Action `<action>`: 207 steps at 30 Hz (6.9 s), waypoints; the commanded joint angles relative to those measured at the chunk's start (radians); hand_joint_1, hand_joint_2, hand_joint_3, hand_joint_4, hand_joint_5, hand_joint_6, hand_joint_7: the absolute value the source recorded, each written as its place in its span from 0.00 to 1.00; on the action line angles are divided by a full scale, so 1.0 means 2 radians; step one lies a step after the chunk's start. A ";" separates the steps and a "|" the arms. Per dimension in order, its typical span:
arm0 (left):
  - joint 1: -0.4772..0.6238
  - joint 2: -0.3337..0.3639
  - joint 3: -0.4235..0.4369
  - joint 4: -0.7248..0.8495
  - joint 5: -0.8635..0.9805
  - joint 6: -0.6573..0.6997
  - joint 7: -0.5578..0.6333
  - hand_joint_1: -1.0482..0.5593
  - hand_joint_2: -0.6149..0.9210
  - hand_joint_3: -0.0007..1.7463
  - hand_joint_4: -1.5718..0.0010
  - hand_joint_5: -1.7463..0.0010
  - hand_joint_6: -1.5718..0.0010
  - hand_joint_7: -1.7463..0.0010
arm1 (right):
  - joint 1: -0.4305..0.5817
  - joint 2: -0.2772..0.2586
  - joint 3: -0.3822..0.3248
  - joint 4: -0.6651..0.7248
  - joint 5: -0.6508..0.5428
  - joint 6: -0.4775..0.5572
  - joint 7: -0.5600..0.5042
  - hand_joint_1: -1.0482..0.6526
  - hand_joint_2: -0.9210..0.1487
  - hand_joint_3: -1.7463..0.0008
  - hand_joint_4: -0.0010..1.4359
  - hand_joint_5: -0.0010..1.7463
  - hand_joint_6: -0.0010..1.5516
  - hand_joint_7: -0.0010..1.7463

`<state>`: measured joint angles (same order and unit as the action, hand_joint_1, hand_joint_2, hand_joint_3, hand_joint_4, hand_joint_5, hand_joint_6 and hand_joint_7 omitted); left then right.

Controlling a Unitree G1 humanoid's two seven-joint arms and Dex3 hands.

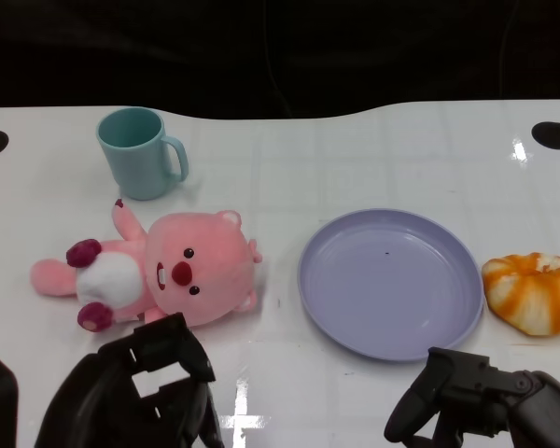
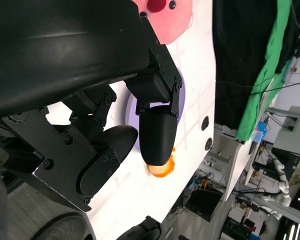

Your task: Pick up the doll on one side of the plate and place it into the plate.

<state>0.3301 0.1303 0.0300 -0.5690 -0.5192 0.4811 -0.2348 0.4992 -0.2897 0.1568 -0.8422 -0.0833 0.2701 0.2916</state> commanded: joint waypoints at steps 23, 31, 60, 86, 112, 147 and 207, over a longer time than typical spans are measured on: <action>-0.079 0.108 0.041 0.027 0.208 -0.139 0.000 0.32 1.00 0.08 0.84 0.55 0.66 0.97 | -0.013 0.004 0.008 -0.001 0.004 0.007 -0.005 0.47 0.00 0.80 0.46 0.92 0.38 0.76; -0.124 0.167 0.021 0.069 0.351 -0.182 0.005 0.30 1.00 0.06 0.91 0.62 0.71 1.00 | -0.012 0.004 0.010 -0.006 0.004 0.014 -0.005 0.47 0.00 0.80 0.46 0.92 0.38 0.76; -0.360 0.226 -0.181 0.318 0.651 -0.130 -0.094 0.22 0.99 0.00 0.99 0.78 0.82 1.00 | -0.007 0.003 0.016 -0.019 -0.001 0.023 -0.011 0.46 0.00 0.80 0.46 0.91 0.38 0.75; -0.473 0.111 -0.283 0.710 0.652 -0.198 0.014 0.35 1.00 0.02 0.71 0.92 0.63 0.97 | 0.008 -0.001 0.017 -0.045 -0.006 0.037 -0.012 0.46 0.00 0.80 0.46 0.91 0.38 0.75; -0.369 0.097 -0.117 0.609 0.460 -0.271 0.202 0.56 0.73 0.68 0.39 0.00 0.51 0.00 | 0.000 -0.001 0.013 -0.034 0.002 0.038 -0.009 0.47 0.00 0.80 0.47 0.91 0.38 0.75; -0.502 -0.048 -0.226 0.491 0.530 -0.050 0.072 0.51 0.72 0.67 0.40 0.00 0.55 0.00 | -0.004 0.004 0.044 -0.039 -0.019 0.046 -0.019 0.46 0.00 0.80 0.47 0.91 0.39 0.74; -0.250 0.067 -0.134 0.171 0.376 -0.217 -0.044 0.20 1.00 0.17 0.93 0.56 0.76 0.95 | -0.008 0.000 0.023 -0.027 -0.005 0.036 -0.009 0.46 0.00 0.80 0.47 0.90 0.39 0.74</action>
<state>-0.1972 0.2617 -0.2621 -0.2024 0.2525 0.0686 -0.3412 0.4817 -0.2820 0.2085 -0.8985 -0.1019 0.3537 0.2716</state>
